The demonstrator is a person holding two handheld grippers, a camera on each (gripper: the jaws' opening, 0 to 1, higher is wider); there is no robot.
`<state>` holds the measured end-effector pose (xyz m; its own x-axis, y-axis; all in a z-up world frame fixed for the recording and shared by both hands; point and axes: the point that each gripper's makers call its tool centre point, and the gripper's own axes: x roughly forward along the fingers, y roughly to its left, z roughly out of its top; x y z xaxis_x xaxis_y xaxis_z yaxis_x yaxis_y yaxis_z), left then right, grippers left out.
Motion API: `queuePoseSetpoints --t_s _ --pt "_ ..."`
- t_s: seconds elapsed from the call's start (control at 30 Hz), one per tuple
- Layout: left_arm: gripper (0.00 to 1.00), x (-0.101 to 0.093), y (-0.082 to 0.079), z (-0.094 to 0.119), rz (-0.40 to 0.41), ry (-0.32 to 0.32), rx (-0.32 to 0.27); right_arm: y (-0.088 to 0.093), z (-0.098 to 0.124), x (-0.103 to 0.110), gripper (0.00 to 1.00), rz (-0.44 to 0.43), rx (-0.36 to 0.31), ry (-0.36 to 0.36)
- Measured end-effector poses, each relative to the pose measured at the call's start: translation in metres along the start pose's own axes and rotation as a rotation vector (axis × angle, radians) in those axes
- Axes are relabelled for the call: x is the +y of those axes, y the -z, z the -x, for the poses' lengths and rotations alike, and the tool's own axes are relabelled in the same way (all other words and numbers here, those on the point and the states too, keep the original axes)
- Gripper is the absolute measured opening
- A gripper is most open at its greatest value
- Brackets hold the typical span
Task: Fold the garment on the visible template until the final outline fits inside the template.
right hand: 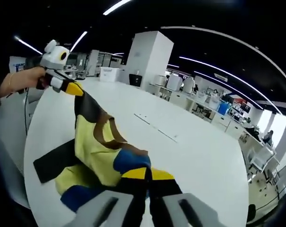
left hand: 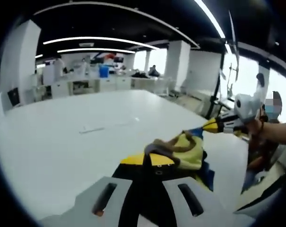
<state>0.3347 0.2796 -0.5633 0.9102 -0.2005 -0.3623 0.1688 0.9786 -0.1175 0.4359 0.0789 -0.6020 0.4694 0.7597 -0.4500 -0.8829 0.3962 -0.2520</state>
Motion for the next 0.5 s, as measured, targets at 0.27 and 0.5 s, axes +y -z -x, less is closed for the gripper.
queuePoseSetpoints --t_s 0.27,0.5 --pt "0.00 0.013 -0.021 -0.013 -0.032 -0.008 -0.009 -0.018 -0.007 -0.022 0.00 0.036 -0.009 0.027" --pt "0.00 0.034 -0.037 -0.037 -0.039 -0.033 0.014 -0.034 -0.023 -0.042 0.00 0.031 -0.007 0.057"
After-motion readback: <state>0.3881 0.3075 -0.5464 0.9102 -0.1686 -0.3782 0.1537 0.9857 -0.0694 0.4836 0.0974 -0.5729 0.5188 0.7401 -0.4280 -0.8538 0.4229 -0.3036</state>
